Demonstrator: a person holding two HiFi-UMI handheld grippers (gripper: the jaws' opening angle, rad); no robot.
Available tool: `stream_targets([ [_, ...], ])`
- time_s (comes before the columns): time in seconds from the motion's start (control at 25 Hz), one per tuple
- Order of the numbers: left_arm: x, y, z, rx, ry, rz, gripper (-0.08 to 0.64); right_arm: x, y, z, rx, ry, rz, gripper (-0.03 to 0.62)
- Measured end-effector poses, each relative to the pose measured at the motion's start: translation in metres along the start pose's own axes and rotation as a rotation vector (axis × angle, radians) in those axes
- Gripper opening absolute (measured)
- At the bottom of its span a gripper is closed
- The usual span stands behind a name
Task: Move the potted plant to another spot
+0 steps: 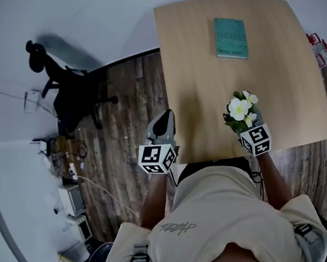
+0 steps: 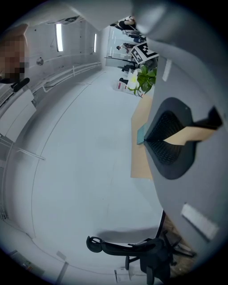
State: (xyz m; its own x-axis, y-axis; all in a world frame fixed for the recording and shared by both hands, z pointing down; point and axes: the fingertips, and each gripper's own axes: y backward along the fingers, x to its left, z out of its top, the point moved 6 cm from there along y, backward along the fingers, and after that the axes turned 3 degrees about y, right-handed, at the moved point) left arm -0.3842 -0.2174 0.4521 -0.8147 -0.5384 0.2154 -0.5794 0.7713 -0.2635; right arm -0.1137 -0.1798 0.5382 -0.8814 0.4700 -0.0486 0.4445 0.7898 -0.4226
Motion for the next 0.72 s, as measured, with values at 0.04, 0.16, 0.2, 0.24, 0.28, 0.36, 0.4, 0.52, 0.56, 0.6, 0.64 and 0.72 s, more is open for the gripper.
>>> stream_targets([
  [0.04,0.006,0.001,0.0,0.002,-0.001,-0.006,0.017,0.004,-0.006,0.0,-0.004,-0.006,-0.004,0.348],
  [0.16,0.02,0.004,-0.001,0.011,-0.001,-0.023,0.018,0.014,-0.022,-0.001,-0.005,-0.013,-0.02,0.348],
  [0.2,0.024,0.005,-0.003,0.015,-0.001,-0.026,0.017,0.017,-0.028,-0.002,-0.002,-0.012,-0.026,0.348],
  [0.24,0.029,0.006,-0.004,0.02,0.0,-0.029,0.018,0.02,-0.033,-0.003,-0.002,-0.013,-0.031,0.348],
  [0.28,0.033,0.007,-0.006,0.024,0.001,-0.031,0.017,0.022,-0.038,-0.004,-0.003,-0.016,-0.034,0.348],
  [0.36,0.043,0.009,-0.008,0.032,0.006,-0.032,0.017,0.025,-0.05,-0.006,-0.007,-0.024,-0.039,0.348],
  [0.4,0.047,0.009,-0.01,0.037,0.01,-0.031,0.017,0.026,-0.056,-0.008,-0.006,-0.026,-0.043,0.348],
  [0.52,0.058,0.01,-0.019,0.054,0.021,-0.025,0.017,0.029,-0.071,-0.015,0.013,-0.025,-0.051,0.348],
  [0.56,0.062,0.009,-0.021,0.059,0.022,-0.021,0.017,0.029,-0.077,-0.018,0.018,-0.024,-0.049,0.348],
  [0.6,0.066,0.007,-0.023,0.063,0.023,-0.017,0.017,0.029,-0.083,-0.021,0.024,-0.023,-0.047,0.348],
  [0.64,0.069,0.005,-0.024,0.068,0.026,-0.014,0.017,0.029,-0.088,-0.023,0.029,-0.022,-0.045,0.348],
  [0.72,0.072,0.0,-0.027,0.079,0.035,-0.016,0.018,0.028,-0.099,-0.029,0.04,-0.018,-0.038,0.348],
])
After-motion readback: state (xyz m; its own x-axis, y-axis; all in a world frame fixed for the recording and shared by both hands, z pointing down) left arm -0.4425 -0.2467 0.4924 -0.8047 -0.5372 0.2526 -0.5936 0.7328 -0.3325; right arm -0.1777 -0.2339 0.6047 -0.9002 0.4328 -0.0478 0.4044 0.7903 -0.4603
